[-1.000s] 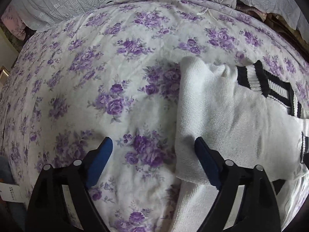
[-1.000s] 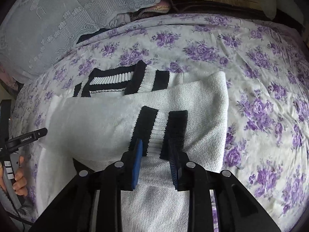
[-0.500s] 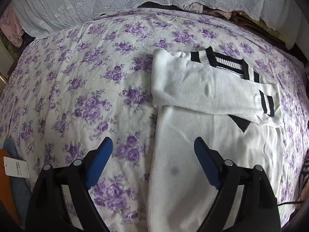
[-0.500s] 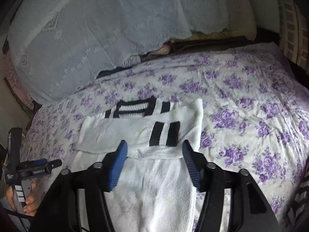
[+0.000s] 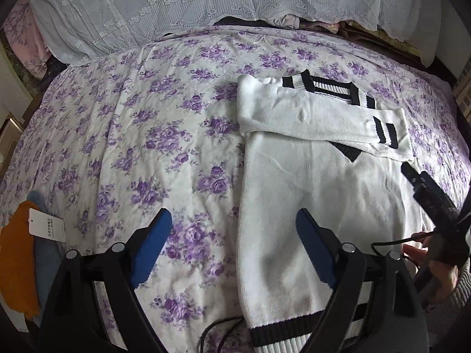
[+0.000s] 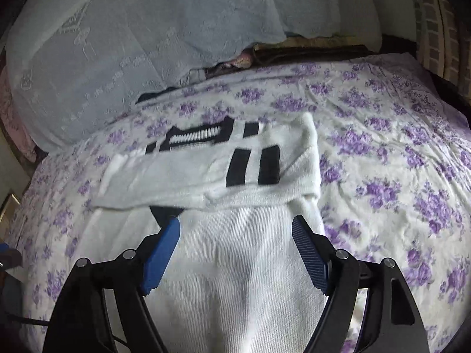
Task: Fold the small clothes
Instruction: 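Move both tools to the black-striped hem ribbing of the sweater, then grasp the hem ribbing with the left tool while the right tool grasps it too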
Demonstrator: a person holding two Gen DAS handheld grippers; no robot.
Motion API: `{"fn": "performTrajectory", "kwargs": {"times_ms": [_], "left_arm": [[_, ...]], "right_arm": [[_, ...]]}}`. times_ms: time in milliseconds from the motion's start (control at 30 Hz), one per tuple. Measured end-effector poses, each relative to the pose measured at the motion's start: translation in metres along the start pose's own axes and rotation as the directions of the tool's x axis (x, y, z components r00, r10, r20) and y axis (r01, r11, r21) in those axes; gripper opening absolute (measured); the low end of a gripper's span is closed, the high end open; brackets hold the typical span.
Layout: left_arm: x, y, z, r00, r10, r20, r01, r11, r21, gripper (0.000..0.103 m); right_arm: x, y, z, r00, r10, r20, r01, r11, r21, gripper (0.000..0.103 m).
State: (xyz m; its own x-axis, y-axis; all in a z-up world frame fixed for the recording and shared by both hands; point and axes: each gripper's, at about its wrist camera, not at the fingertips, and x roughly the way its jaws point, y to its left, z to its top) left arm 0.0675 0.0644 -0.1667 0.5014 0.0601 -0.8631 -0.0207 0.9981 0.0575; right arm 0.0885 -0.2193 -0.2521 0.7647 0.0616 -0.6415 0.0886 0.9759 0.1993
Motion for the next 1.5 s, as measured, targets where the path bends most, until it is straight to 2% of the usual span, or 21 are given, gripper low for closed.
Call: {"fn": "performTrajectory", "kwargs": {"times_ms": [100,167,267,367,500,700,833,1000,1167,1300,1400,1500], "left_arm": [[-0.006,0.007,-0.008,1.000,0.014,-0.009,-0.014,1.000,-0.006,0.084],[-0.010,0.009,-0.014,1.000,0.018,-0.015,-0.018,1.000,-0.005,0.084],[-0.013,0.008,-0.021,1.000,0.010,-0.020,-0.009,1.000,0.002,0.084],[-0.011,0.005,-0.028,0.999,-0.015,-0.034,0.015,1.000,0.010,0.084],[-0.003,0.002,-0.047,0.995,-0.059,-0.083,0.061,0.998,0.023,0.084],[0.017,0.002,-0.083,0.976,-0.130,-0.176,0.136,0.990,0.023,0.084],[0.033,0.002,-0.095,0.967,-0.138,-0.216,0.146,0.989,0.022,0.084],[0.043,0.000,-0.098,0.954,-0.169,-0.246,0.177,0.984,0.009,0.084],[0.050,-0.003,-0.098,0.947,-0.188,-0.262,0.194,0.981,-0.001,0.084],[0.057,-0.005,-0.098,0.938,-0.207,-0.278,0.213,0.977,-0.010,0.084],[0.064,-0.007,-0.097,0.933,-0.212,-0.293,0.215,0.976,-0.019,0.084],[0.070,-0.011,-0.095,0.928,-0.215,-0.304,0.218,0.976,-0.024,0.084]], "right_arm": [[0.003,-0.004,-0.006,0.999,-0.003,-0.034,0.003,1.000,0.014,0.079],[-0.005,-0.013,-0.003,0.995,0.063,-0.072,-0.058,0.996,0.074,0.078],[-0.044,-0.022,-0.001,0.999,0.025,0.043,-0.028,0.997,0.070,0.079],[-0.077,-0.030,-0.001,0.998,0.010,0.054,-0.012,0.999,0.032,0.079],[-0.108,-0.047,-0.016,0.997,0.059,-0.039,-0.057,0.997,0.052,0.079],[-0.141,-0.072,-0.065,0.988,0.060,-0.139,-0.042,0.991,0.127,0.079],[-0.136,-0.076,-0.090,0.974,0.076,-0.212,-0.040,0.984,0.172,0.079],[-0.121,-0.073,-0.099,0.958,0.111,-0.263,-0.055,0.976,0.210,0.080],[-0.106,-0.072,-0.101,0.933,0.197,-0.301,-0.118,0.958,0.263,0.081],[-0.085,-0.080,-0.110,0.896,0.260,-0.361,-0.125,0.926,0.357,0.089],[-0.082,-0.083,-0.110,0.887,0.305,-0.347,-0.158,0.906,0.393,0.097],[-0.083,-0.082,-0.112,0.890,0.311,-0.335,-0.165,0.902,0.400,0.099]]}}
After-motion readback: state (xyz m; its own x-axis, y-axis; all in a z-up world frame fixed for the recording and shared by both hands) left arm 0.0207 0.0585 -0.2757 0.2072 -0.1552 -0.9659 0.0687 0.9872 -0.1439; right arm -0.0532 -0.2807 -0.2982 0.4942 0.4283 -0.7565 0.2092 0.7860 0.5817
